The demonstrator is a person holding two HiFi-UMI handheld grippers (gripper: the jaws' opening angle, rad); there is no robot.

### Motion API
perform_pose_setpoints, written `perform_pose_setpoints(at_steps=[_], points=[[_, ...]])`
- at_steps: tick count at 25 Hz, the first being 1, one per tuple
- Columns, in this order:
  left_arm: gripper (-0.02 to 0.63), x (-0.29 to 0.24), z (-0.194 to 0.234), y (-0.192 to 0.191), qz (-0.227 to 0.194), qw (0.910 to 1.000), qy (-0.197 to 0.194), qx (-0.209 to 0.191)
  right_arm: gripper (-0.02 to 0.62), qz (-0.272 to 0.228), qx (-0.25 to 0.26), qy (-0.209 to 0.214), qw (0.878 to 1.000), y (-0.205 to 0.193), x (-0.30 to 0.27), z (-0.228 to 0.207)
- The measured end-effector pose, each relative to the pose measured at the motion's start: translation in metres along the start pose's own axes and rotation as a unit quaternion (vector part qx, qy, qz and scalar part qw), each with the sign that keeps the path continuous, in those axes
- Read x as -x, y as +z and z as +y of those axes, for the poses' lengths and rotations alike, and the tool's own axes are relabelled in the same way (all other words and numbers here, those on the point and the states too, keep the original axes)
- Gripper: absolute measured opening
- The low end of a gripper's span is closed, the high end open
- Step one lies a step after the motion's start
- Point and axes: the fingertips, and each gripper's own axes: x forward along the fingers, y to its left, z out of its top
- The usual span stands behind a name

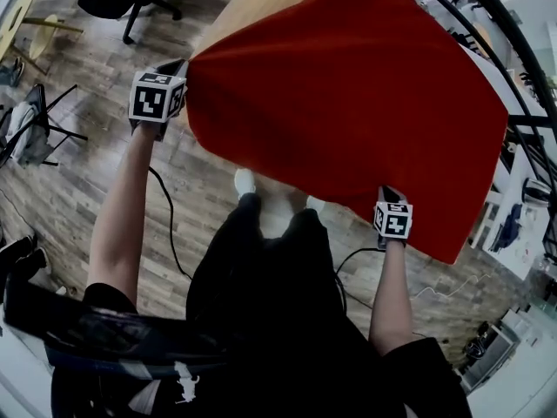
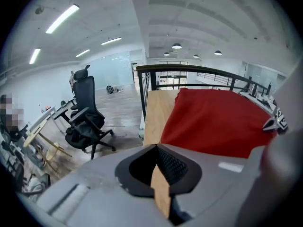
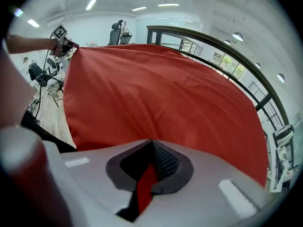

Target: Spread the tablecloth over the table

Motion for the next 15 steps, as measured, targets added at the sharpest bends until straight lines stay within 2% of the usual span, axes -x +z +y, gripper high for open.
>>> perform_pose_setpoints(at_steps=[2, 4, 5, 7, 9, 12, 15], points=[[0.009, -0.018, 0.001, -0.015, 0.035, 0.9992, -0.002, -0.020, 0.009, 0.006, -0.004, -0.007, 1.000, 0.000, -0.001, -0.001], [0.015, -0.038, -0.006, -0.048, 0.071, 0.9973, -0.005, -0.017, 0.009, 0.012, -0.012, -0.011, 1.000, -0.001, -0.001, -0.003], [0.015, -0.043, -0.009, -0.063, 0.074, 0.9973, -0.003, 0.000, 0.009, 0.015, -0.018, -0.012, 1.000, -0.002, -0.001, -0.004], [0.031, -0.042, -0.011, -0.079, 0.050, 0.9971, 0.006, 0.056, 0.009, 0.020, -0.030, -0.015, 0.999, -0.001, -0.001, -0.007], [0.253, -0.028, -0.013, -0.085, 0.016, 0.9939, 0.015, 0.108, 0.009, 0.028, -0.040, -0.022, 0.999, 0.002, -0.002, -0.009], [0.253, -0.003, -0.020, -0.101, -0.007, 0.9889, 0.018, 0.147, 0.009, 0.044, -0.045, -0.038, 0.997, 0.002, -0.008, -0.014], [0.165, 0.014, -0.054, -0.109, -0.033, 0.9909, -0.007, 0.130, 0.009, 0.056, -0.054, -0.065, 0.995, 0.000, -0.007, -0.022]])
